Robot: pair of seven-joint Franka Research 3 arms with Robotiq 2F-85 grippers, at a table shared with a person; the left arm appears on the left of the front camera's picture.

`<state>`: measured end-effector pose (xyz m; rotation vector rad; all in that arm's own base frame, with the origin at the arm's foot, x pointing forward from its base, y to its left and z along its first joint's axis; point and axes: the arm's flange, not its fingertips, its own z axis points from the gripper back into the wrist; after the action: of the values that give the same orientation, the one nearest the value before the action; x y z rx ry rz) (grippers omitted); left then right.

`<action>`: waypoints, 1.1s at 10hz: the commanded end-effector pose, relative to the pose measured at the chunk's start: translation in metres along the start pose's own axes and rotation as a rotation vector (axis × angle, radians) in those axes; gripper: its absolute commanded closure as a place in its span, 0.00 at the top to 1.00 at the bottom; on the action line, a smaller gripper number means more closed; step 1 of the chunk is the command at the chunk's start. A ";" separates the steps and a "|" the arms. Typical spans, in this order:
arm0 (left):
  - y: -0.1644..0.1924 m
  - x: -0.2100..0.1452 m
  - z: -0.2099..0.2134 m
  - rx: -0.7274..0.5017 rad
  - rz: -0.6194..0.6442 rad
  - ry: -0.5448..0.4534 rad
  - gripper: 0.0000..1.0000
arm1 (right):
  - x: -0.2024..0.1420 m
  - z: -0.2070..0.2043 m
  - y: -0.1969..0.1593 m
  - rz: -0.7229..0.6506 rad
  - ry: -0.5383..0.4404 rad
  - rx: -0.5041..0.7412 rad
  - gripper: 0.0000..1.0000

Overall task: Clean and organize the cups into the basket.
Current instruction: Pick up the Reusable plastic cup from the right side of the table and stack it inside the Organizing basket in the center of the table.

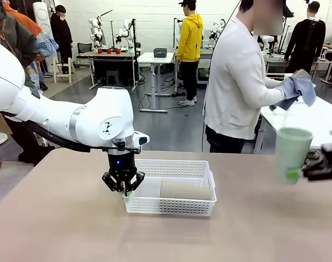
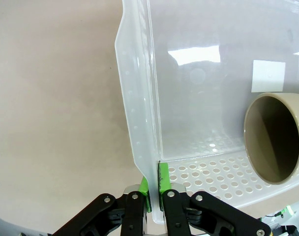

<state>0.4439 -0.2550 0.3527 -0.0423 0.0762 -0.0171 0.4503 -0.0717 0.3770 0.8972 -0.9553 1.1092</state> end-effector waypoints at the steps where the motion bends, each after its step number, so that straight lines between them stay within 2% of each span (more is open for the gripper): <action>1: -0.001 -0.001 0.001 0.003 -0.001 0.004 0.00 | 0.053 0.019 0.011 0.000 0.006 -0.079 0.21; 3: -0.001 -0.001 0.001 0.003 -0.001 0.004 0.00 | 0.072 0.028 0.014 0.017 -0.003 -0.105 0.21; 4: -0.001 -0.001 0.001 0.003 -0.001 0.004 0.00 | 0.070 0.029 0.014 0.021 0.033 -0.133 0.21; 5: -0.001 -0.001 0.001 0.003 -0.001 0.004 0.00 | 0.083 0.038 0.019 0.037 -0.005 -0.089 0.21; 10: -0.001 -0.001 0.001 0.003 -0.001 0.004 0.00 | 0.083 0.038 0.019 0.037 -0.005 -0.089 0.21; 11: -0.001 -0.001 0.001 0.003 -0.001 0.004 0.00 | 0.083 0.037 0.017 0.036 0.003 -0.098 0.80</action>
<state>0.4439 -0.2550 0.3527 -0.0423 0.0762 -0.0171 0.4411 -0.0776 0.4689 0.8007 -1.0182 1.0845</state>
